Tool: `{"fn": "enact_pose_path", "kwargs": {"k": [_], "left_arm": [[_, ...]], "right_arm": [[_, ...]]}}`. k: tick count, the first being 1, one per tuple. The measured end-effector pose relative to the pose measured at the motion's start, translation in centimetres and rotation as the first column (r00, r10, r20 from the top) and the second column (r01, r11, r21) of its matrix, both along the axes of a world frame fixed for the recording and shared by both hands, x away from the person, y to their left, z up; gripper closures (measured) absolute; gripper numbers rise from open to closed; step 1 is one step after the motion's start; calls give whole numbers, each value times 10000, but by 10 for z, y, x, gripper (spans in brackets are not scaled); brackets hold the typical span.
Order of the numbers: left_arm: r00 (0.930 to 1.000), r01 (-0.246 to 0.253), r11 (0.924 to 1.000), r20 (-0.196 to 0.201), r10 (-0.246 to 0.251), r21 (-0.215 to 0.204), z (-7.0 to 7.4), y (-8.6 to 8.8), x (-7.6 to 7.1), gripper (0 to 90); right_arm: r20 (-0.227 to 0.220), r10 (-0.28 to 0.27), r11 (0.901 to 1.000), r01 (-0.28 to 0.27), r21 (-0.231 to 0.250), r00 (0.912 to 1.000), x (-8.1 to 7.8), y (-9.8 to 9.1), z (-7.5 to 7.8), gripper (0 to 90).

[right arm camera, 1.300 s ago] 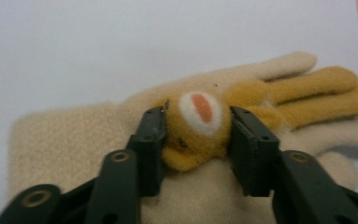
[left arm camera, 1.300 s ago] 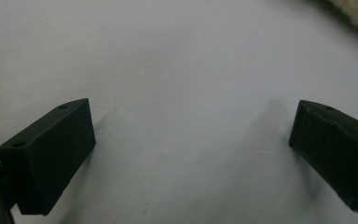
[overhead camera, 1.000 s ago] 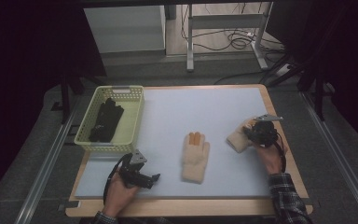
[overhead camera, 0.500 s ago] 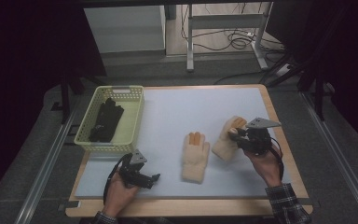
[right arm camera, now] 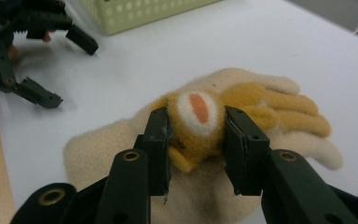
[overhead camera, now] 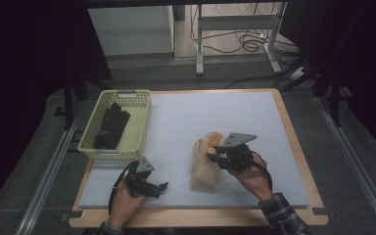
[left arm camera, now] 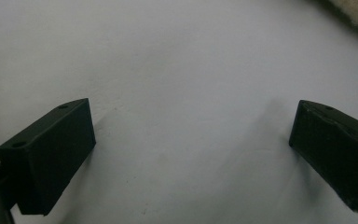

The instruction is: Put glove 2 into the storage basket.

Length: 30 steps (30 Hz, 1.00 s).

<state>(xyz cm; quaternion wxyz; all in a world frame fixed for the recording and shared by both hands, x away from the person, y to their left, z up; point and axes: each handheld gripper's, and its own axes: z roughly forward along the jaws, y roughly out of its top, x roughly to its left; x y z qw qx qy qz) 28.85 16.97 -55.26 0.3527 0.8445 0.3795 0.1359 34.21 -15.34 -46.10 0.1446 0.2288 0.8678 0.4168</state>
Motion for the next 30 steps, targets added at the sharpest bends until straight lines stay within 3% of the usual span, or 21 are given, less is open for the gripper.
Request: {"fn": "enact_pose_path", "kwargs": {"k": [8,13,16,20,22,26,30], "left_arm": [[10000,21,10000,-7,-21,22,0,0,0,4],[10000,25,10000,-6,-25,26,0,0,0,4],[10000,24,10000,-5,-24,27,0,0,0,4],[10000,24,10000,-8,-24,26,0,0,0,4],[10000,24,10000,-7,-24,22,0,0,0,4],[10000,23,10000,-9,-23,23,0,0,0,4],[10000,22,10000,-9,-22,23,0,0,0,4]], "right_arm": [[-656,434,9979,-465,-458,9969,8,20,-28,623],[-1003,480,9975,-529,-470,9938,9,23,-40,566],[-1085,451,9982,-491,-340,9931,9,22,-40,477],[-717,54,10000,-60,-77,9974,11,10,-25,434],[-639,-366,9993,368,22,9973,15,0,-18,463],[-634,-1139,9934,1146,68,9915,20,-18,-13,627],[-776,-1387,9903,1388,-45,9873,19,-26,-18,700]]}}
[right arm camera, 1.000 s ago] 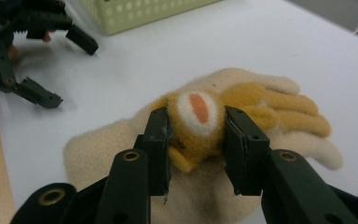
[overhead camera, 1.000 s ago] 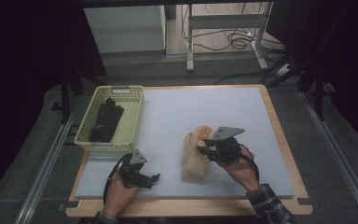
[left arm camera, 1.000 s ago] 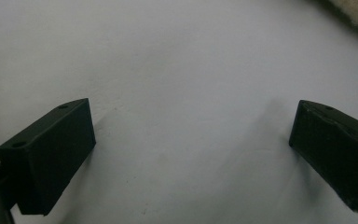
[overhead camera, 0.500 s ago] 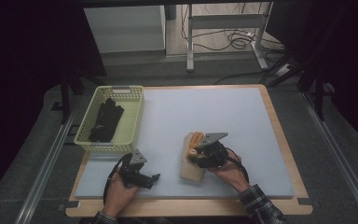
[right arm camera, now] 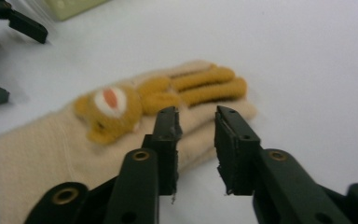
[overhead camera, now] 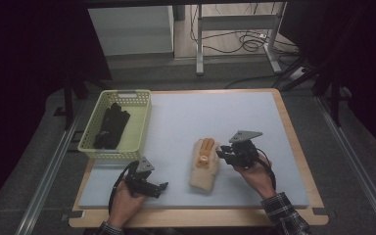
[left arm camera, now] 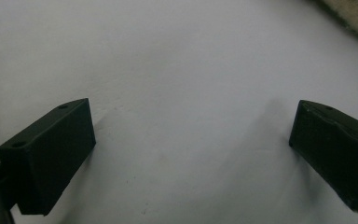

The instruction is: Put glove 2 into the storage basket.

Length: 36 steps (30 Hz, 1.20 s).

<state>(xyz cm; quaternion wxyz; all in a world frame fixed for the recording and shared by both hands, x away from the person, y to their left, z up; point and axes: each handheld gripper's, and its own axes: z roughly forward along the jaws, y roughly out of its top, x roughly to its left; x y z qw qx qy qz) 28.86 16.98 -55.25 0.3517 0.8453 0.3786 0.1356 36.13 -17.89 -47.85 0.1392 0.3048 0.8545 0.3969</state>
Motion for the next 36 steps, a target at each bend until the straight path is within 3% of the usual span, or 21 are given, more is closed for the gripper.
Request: {"fn": "enact_pose_path", "kwargs": {"k": [7,13,15,17,19,23,24,26,31,36], "left_arm": [[10000,-12,10000,-16,12,-17,0,0,0,4],[10000,-13,10000,-15,13,-16,0,0,0,4],[10000,-11,10000,-14,11,-14,0,0,0,4],[10000,-11,10000,-12,11,-16,0,0,0,4],[10000,-9,10000,-12,9,-11,0,0,0,4],[10000,-9,10000,-14,9,-11,0,0,0,4],[10000,-10,10000,-15,10,-11,0,0,0,4],[10000,-11,10000,-14,11,-11,0,0,0,4],[10000,-12,10000,-15,12,-11,0,0,0,4],[10000,-13,10000,-14,13,-15,0,0,0,4]], "right_arm": [[-300,-283,9995,286,108,9991,1,-5,-15,683],[-619,-498,9982,518,309,9968,19,1,-28,626],[-908,-465,9987,482,171,9948,25,6,-37,666],[-1149,-291,9995,298,45,9929,27,10,-45,794],[-1018,-365,9993,375,77,9941,24,10,-45,856],[-434,-732,9973,729,-85,9964,15,3,-34,854],[-434,-775,9970,773,-68,9960,15,0,-33,831],[-264,-1111,9937,1107,-161,9935,14,-8,-32,686],[-484,-1000,9949,1006,114,9938,1,-21,-29,674],[-887,-380,9989,402,233,9953,-23,-24,-37,693]]}}
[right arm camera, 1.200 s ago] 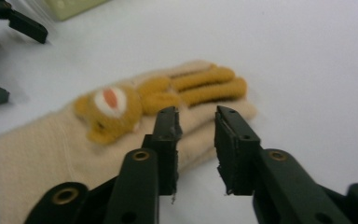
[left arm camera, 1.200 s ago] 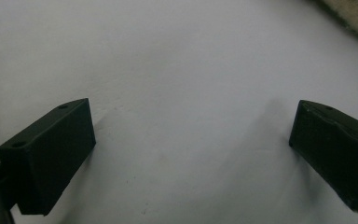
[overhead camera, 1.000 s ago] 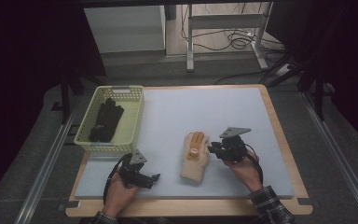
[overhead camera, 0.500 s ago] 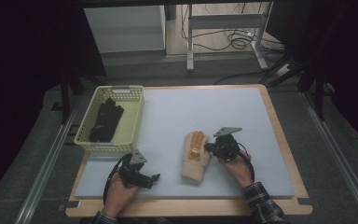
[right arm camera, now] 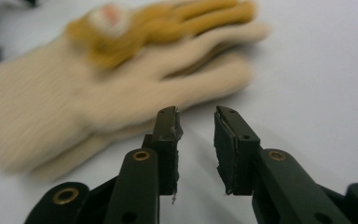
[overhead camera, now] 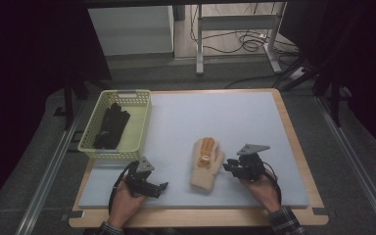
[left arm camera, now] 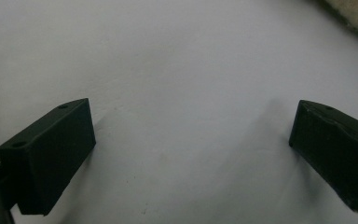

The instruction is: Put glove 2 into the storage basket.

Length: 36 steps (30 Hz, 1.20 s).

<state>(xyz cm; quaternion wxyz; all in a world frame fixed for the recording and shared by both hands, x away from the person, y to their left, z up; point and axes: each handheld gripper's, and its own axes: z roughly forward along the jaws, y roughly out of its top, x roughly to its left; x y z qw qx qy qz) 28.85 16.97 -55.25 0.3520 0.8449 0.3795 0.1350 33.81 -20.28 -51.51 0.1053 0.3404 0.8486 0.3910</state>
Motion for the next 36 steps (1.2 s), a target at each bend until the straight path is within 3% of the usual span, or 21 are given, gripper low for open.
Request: {"fn": "enact_pose_path", "kwargs": {"k": [5,9,26,31,36], "left_arm": [[10000,-3,10000,0,3,-5,0,0,0,4],[10000,3,10000,-3,-3,-8,0,0,0,5],[9999,-99,9999,26,99,101,1,2,-1,0],[9994,-329,9994,-78,330,48,0,14,0,2],[9995,-322,9995,-65,322,79,0,14,0,1]], "right_arm": [[-180,871,9961,-874,-144,9960,-19,15,-12,714],[42,1172,9928,-1170,-262,9931,-22,30,-16,720],[531,1577,9872,-1562,-311,9861,-12,82,-21,690],[838,1581,9864,-1535,-581,9839,-7,99,-22,688],[827,1613,9859,-1568,-582,9834,-5,102,-23,670]]}}
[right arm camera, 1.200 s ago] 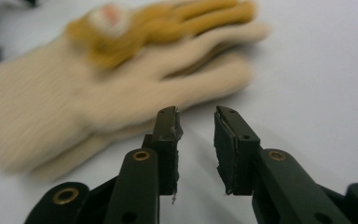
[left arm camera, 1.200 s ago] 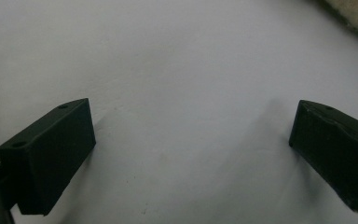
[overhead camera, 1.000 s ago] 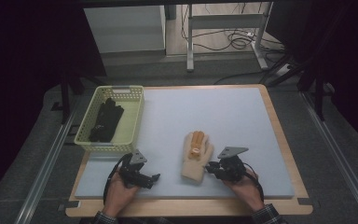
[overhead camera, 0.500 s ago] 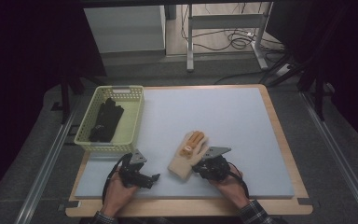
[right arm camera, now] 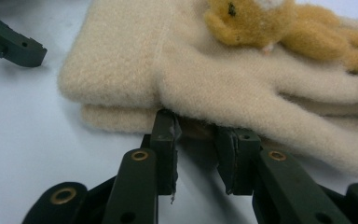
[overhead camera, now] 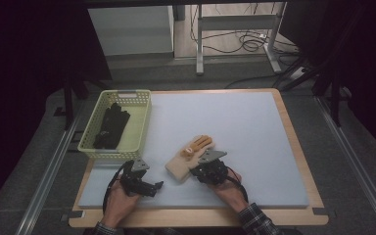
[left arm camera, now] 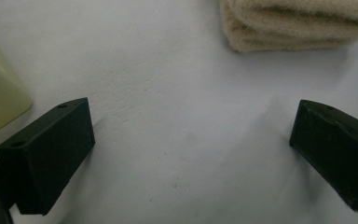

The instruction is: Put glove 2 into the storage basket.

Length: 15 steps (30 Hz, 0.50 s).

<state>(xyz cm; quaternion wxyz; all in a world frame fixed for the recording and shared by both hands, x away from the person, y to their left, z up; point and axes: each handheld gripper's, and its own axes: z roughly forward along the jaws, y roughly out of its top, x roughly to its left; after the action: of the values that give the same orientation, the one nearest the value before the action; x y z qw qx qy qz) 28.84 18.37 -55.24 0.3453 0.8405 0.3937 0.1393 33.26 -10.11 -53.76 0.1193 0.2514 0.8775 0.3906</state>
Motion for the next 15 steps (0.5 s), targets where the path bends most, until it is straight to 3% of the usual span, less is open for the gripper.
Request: {"fn": "enact_pose_path", "kwargs": {"k": [6,15], "left_arm": [[10000,1,10000,-3,-1,16,0,0,0,1],[10000,-3,10000,0,3,-25,0,0,0,1]], "right_arm": [[-38,-142,9999,141,-98,9999,-4,-13,2,592],[167,-1145,9934,1145,12,9933,0,-57,12,447]]}}
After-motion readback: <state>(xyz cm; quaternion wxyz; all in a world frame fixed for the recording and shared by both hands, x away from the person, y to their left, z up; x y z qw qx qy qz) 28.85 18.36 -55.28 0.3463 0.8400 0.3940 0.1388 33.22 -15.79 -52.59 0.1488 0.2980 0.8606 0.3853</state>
